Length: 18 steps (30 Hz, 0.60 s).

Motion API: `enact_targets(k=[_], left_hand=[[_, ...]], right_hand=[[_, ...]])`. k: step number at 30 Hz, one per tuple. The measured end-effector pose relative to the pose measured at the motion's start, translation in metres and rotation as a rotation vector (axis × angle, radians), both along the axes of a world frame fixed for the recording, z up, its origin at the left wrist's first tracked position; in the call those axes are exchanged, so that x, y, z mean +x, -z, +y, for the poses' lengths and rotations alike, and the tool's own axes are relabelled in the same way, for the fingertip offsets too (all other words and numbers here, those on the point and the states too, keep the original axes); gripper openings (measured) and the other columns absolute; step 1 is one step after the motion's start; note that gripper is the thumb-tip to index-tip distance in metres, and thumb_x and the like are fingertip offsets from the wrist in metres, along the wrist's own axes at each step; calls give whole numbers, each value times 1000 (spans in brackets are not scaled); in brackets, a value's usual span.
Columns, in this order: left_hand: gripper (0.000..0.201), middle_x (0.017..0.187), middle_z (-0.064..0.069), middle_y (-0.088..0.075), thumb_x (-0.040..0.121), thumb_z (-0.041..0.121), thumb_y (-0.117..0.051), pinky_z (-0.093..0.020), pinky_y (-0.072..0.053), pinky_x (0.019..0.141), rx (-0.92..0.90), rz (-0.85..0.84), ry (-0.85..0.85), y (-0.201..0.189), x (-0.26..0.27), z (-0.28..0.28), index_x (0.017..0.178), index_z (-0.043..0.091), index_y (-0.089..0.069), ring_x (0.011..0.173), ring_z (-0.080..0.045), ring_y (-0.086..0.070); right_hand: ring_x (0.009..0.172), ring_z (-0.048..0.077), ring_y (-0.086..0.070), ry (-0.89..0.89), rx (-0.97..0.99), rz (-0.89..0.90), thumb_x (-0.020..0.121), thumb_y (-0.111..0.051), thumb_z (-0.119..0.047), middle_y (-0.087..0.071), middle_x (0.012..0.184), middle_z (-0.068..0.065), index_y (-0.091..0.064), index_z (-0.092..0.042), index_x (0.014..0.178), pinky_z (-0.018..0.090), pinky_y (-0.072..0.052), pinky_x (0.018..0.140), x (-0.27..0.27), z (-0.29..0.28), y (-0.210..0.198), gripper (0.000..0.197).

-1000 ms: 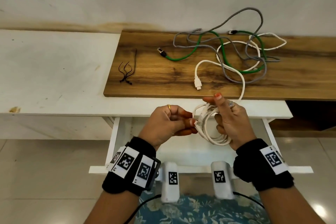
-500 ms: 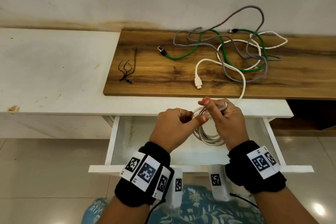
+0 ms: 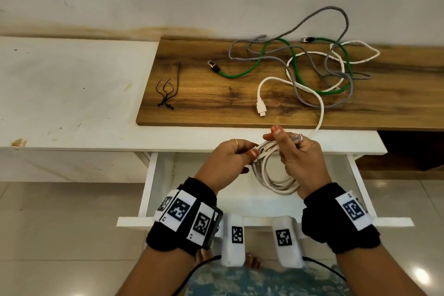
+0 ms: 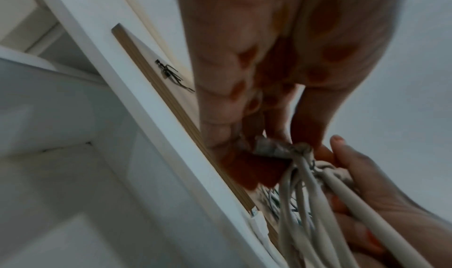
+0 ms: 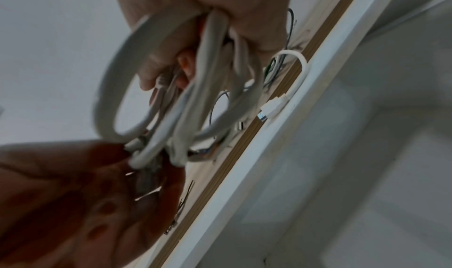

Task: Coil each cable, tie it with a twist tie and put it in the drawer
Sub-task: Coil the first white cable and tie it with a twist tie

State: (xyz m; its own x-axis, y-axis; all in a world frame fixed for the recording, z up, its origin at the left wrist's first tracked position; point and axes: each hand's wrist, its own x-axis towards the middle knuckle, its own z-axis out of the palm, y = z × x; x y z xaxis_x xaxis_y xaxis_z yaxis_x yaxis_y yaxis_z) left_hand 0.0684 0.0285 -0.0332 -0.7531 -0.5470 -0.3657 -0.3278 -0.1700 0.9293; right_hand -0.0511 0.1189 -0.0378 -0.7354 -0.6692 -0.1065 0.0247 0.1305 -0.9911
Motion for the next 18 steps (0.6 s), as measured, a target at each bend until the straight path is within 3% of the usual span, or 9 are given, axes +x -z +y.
enact_targets(k=[2,4,7,9,12,16,18], left_hand=[[24,88,-3,-66,96,14,-42,-35,-48,93,33,-46,63,-4,1,2,96,2,-63,88,-16,-61],[30,80,2,-65,98,15,-36,-30,-48,92,29,-60,116,-11,2,6,86,4,-61,80,-10,-61],[37,90,-7,-70,99,30,-37,-35,-47,94,50,-31,184,-13,2,10,97,6,-65,86,-18,-65],[39,87,-9,-73,97,40,-43,-40,-46,97,97,-20,195,-11,2,10,94,10,-67,85,-22,-67],[25,75,-2,-66,98,31,-47,-37,-47,97,205,21,201,-9,2,10,90,11,-60,75,-15,-64],[21,67,1,-59,99,22,-43,-24,-54,78,328,125,184,-10,1,14,84,12,-54,71,-13,-62],[21,60,5,-57,99,21,-43,-24,-54,72,428,244,82,-12,-1,22,84,11,-53,67,-14,-62]], right_hand=[[37,3,-34,-58,-4,21,84,-63,-33,-41,38,-12,-73,-9,74,10,-30,43,3,0,-2,28],[39,1,-46,-118,-15,71,82,-65,-30,-57,43,-10,-73,-7,72,8,-35,48,6,-1,-5,26],[49,0,-57,-133,-28,99,74,-66,-37,-68,57,-5,-74,-12,69,11,-42,55,7,0,-7,26],[49,0,-56,-117,-28,74,80,-66,-32,-65,52,-8,-73,-11,69,11,-42,54,6,0,-5,25],[50,4,-55,-65,-42,-17,79,-65,-38,-66,55,-2,-72,-8,68,16,-44,53,5,1,-3,32],[40,10,-42,-33,-41,-23,75,-62,-45,-57,46,2,-71,-9,69,19,-37,44,7,1,-10,38],[40,19,-36,-15,-88,-15,75,-62,-49,-47,45,16,-72,-13,68,20,-31,42,5,-1,-14,38]])
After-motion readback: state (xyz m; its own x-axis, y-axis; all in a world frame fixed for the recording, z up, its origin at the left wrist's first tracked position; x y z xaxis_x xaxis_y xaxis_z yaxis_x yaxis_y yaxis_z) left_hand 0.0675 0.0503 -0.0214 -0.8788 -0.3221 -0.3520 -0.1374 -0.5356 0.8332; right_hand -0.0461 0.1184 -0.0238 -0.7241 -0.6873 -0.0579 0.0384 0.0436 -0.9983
